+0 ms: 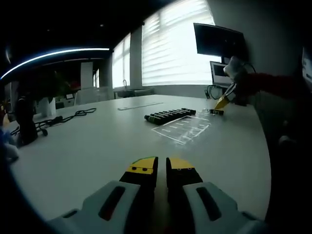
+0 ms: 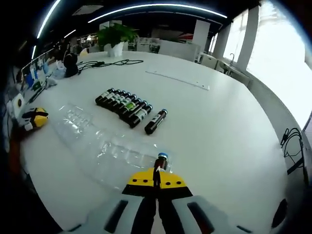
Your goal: Grip medicine bottles put into box
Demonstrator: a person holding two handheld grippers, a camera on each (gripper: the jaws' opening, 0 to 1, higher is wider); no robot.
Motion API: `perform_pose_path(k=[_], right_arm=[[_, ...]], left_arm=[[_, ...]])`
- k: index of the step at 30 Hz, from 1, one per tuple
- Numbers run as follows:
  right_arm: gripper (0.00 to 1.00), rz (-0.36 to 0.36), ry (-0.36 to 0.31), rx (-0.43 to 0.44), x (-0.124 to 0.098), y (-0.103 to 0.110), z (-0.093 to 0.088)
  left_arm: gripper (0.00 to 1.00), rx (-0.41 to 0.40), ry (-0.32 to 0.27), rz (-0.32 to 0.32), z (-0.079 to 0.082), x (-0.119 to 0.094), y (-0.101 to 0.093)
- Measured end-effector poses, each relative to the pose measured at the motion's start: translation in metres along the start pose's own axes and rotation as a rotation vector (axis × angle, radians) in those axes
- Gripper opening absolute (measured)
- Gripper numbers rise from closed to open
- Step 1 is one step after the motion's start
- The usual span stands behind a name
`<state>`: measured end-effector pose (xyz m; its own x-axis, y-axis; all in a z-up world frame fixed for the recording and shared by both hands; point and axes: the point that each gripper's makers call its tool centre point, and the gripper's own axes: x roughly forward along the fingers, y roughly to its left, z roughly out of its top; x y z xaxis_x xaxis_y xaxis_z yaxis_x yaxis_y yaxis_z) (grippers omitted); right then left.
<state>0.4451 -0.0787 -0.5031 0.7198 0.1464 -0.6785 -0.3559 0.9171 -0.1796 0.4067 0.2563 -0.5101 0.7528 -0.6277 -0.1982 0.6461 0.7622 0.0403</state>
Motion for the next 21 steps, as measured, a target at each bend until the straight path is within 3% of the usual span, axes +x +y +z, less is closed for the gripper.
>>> perform_pose_path(k=[7, 21], right_arm=[[0.02, -0.04, -0.05, -0.047, -0.003, -0.006, 0.016], [0.05, -0.007, -0.141, 0.002, 0.004, -0.004, 0.034]], left_arm=[[0.02, 0.001, 0.0, -0.001, 0.0, 0.0, 0.0], [0.02, 0.0, -0.006, -0.005, 0.001, 0.0, -0.002]])
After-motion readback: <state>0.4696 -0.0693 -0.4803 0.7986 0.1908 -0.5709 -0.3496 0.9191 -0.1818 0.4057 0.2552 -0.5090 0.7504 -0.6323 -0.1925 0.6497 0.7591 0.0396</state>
